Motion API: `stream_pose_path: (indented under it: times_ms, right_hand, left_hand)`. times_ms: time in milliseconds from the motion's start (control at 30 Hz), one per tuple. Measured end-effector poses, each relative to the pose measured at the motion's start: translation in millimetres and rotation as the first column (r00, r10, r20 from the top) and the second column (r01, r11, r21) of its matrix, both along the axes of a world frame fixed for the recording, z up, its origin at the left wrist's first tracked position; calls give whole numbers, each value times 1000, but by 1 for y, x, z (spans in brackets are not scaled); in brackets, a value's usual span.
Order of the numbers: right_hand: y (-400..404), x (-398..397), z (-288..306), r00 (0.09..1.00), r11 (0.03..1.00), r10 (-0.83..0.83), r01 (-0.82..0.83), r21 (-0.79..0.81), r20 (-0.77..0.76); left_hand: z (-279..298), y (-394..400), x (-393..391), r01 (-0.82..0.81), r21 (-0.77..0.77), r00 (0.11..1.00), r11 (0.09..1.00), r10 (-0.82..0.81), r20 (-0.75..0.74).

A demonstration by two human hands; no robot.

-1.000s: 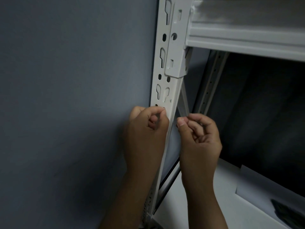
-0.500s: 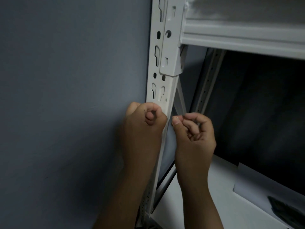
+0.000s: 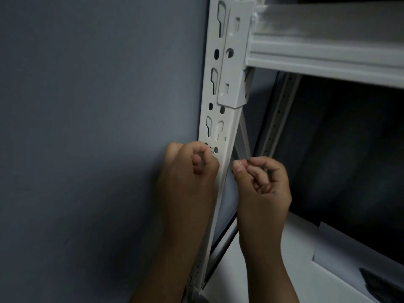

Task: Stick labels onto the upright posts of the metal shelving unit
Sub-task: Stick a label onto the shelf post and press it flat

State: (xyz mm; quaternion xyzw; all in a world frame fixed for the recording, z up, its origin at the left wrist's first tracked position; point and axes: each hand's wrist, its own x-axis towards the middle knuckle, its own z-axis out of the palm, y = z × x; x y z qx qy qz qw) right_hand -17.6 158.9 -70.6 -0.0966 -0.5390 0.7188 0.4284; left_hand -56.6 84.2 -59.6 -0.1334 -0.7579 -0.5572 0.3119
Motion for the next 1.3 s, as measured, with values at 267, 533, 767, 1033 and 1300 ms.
stream_pose_path:
  times_ms: [267, 533, 767, 1033, 1300]
  right_hand:
    - [-1, -2, 0, 1000, 1000, 10, -10, -23, -24]
    - [-2, -3, -2, 999, 999, 16, -17, -29, -43]
    - [-1, -3, -1, 998, 998, 24, -27, -53, -55]
    - [-2, -2, -1, 998, 999, 24, -26, -35, -52]
    - [-2, -2, 0, 998, 998, 29, -32, -51, -60]
  left_hand:
    - [-15, 0, -1, -9, 22, 997, 1000, 11, -81]
    - [-18, 4, -7, 48, 134, 995, 990, -35, -95]
    - [-13, 13, -2, -10, 123, 998, 992, 18, -66]
    - [-6, 15, -5, 31, 188, 999, 982, -37, 28]
    - [-12, 15, -7, 88, 283, 993, 955, -107, 50]
